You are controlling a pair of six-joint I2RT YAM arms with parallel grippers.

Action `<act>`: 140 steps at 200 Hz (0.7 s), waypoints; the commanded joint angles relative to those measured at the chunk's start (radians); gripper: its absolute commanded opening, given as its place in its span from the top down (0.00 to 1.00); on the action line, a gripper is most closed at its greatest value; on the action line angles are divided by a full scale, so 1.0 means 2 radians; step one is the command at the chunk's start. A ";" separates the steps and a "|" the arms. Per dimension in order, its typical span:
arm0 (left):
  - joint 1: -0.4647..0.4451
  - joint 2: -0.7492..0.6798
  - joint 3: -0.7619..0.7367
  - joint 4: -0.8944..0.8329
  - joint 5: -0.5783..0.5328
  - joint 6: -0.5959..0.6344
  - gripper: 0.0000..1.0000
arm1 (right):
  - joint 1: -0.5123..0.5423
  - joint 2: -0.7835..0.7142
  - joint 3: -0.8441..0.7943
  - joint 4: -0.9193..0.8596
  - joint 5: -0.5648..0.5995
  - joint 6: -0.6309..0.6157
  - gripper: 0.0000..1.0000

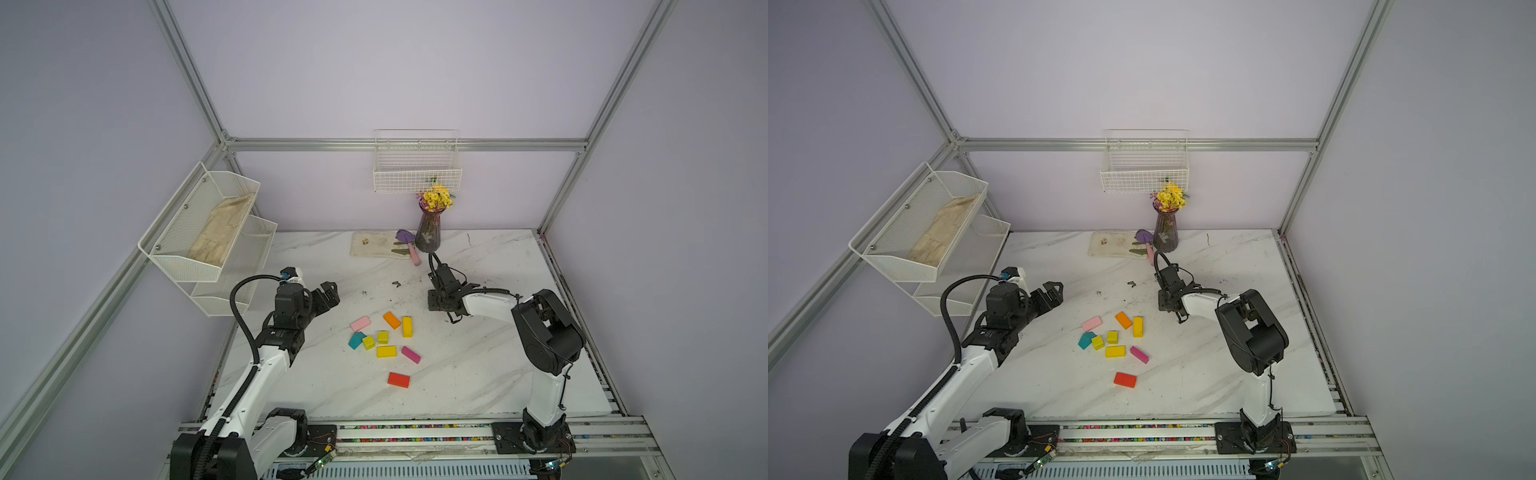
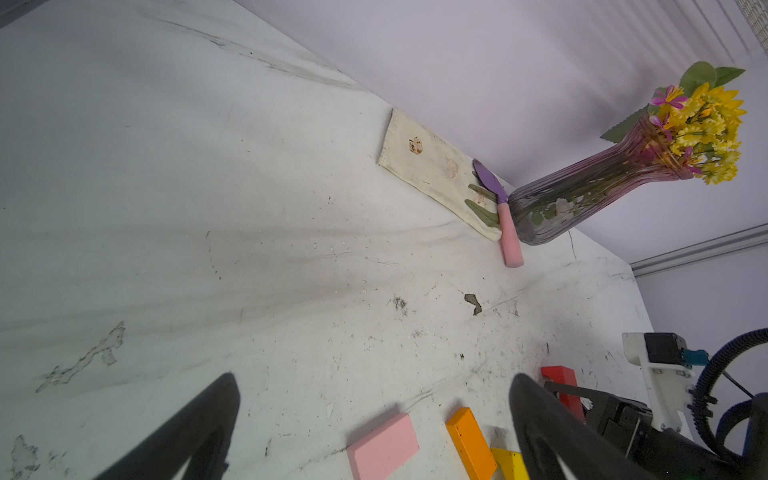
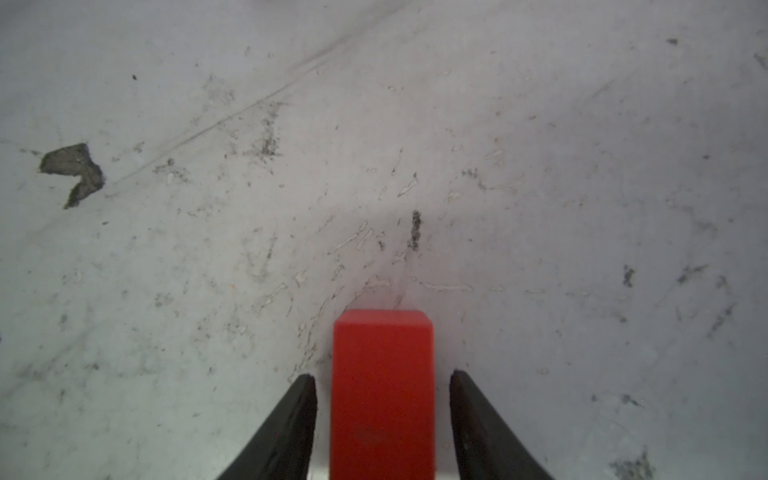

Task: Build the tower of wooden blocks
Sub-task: 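Carry the red block farther from the robot and set it upright, then release the red block with the right gripper while the left grasps a yellow block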

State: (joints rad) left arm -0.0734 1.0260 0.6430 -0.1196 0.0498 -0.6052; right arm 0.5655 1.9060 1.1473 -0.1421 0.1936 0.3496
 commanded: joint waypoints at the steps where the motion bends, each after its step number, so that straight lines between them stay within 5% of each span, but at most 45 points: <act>1: -0.001 -0.005 0.012 0.020 0.008 0.006 0.00 | -0.002 -0.040 -0.012 0.002 0.006 -0.003 0.44; 71: -0.001 -0.027 0.022 -0.035 -0.058 -0.007 0.00 | -0.002 -0.229 -0.058 -0.021 -0.029 0.078 0.37; 107: 0.001 -0.022 0.051 -0.081 -0.095 -0.020 0.00 | -0.002 -0.391 -0.211 0.120 -0.049 0.150 0.28; 140: 0.007 -0.025 0.032 -0.050 -0.101 -0.052 0.00 | -0.003 -0.465 -0.285 0.167 0.069 0.127 0.15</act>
State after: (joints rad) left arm -0.0727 0.9916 0.6464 -0.2626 -0.1135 -0.6518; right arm 0.5652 1.0111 0.6449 0.0895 0.1642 0.5922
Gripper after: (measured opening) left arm 0.995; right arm 0.826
